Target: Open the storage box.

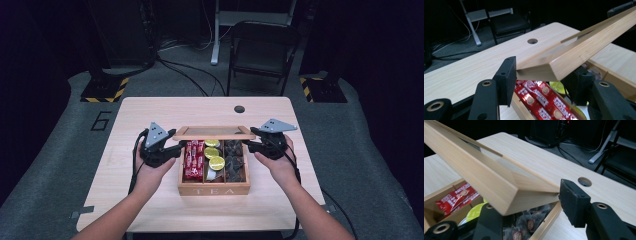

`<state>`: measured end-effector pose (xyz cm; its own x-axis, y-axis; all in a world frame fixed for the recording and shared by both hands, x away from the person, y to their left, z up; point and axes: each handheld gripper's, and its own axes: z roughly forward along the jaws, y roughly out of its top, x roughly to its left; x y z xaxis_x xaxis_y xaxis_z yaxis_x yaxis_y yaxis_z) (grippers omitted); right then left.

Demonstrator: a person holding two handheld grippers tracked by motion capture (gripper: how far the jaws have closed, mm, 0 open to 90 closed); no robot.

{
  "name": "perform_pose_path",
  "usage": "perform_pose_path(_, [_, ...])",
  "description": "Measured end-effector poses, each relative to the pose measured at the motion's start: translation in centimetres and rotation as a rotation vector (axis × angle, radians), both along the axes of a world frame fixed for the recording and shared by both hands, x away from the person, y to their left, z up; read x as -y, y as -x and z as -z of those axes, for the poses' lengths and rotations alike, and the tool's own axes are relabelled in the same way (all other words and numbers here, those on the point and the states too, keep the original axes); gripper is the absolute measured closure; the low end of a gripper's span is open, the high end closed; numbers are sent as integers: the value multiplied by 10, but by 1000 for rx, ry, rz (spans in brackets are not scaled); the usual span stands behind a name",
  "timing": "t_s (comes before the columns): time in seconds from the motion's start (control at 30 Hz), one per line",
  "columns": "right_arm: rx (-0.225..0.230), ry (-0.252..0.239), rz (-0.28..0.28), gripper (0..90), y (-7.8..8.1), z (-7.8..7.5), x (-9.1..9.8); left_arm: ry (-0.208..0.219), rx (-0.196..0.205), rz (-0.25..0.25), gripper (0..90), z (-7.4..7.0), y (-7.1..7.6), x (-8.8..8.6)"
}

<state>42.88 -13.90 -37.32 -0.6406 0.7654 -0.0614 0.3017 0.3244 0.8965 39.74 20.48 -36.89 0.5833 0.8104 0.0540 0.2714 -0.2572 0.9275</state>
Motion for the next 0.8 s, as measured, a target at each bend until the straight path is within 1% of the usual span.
perform_pose_path(0.03, [9,11,-12,498,-2,-1,1,-4,4,0,465,-1,-3,0])
perform_pose_path(0.07, [2,-1,-6,498,-3,-2,0,-4,1,-4,466,-1,-6,0])
perform_pose_path(0.1, [5,-3,-9,498,-6,-4,1,1,-9,-7,468,-1,-9,0])
perform_pose_path(0.13, [-10,-22,1,498,-8,-5,0,9,-19,-16,468,1,-14,1])
perform_pose_path(0.2, [-9,-22,-5,498,-9,-6,1,14,-17,-26,476,3,-17,2])
perform_pose_path(0.23, [-9,-29,-4,498,-11,-7,1,4,-18,-37,476,4,-20,2])
perform_pose_path(0.27, [-19,-36,-3,499,-13,-8,2,-15,-14,-44,508,6,-25,2])
perform_pose_path(0.3, [-19,-36,-3,499,-13,-8,2,-15,-14,-44,523,6,-25,2])
perform_pose_path(0.33, [-20,-46,-1,500,-15,-9,2,-23,-23,-45,532,7,-31,2])
perform_pose_path(0.4, [-18,-49,-2,500,-16,-10,2,-23,-19,-50,542,7,-33,3])
perform_pose_path(0.43, [-20,-61,7,500,-19,-11,2,-25,-14,-56,546,8,-35,3])
perform_pose_path(0.47, [-20,-61,7,500,-19,-11,2,-21,-19,-56,546,8,-37,3])
perform_pose_path(0.5, [-16,-67,7,503,-22,-12,2,-17,-36,-56,558,7,-41,1])
perform_pose_path(0.57, [-7,-61,9,507,-25,-12,2,2,-44,-59,568,7,-46,0])
perform_pose_path(0.6, [-5,-62,16,506,-26,-11,2,2,-53,-58,579,7,-47,-1])
perform_pose_path(0.63, [-7,-63,27,498,-28,-11,2,10,-50,-60,588,8,-49,-1])
perform_pose_path(0.7, [-5,-60,32,496,-31,-9,2,10,-56,-54,590,7,-50,-2])
perform_pose_path(0.73, [-5,-60,32,496,-31,-9,2,12,-49,-58,590,7,-50,-2])
perform_pose_path(0.8, [-7,-51,38,488,-37,-5,3,3,-48,-63,596,6,-52,-1])
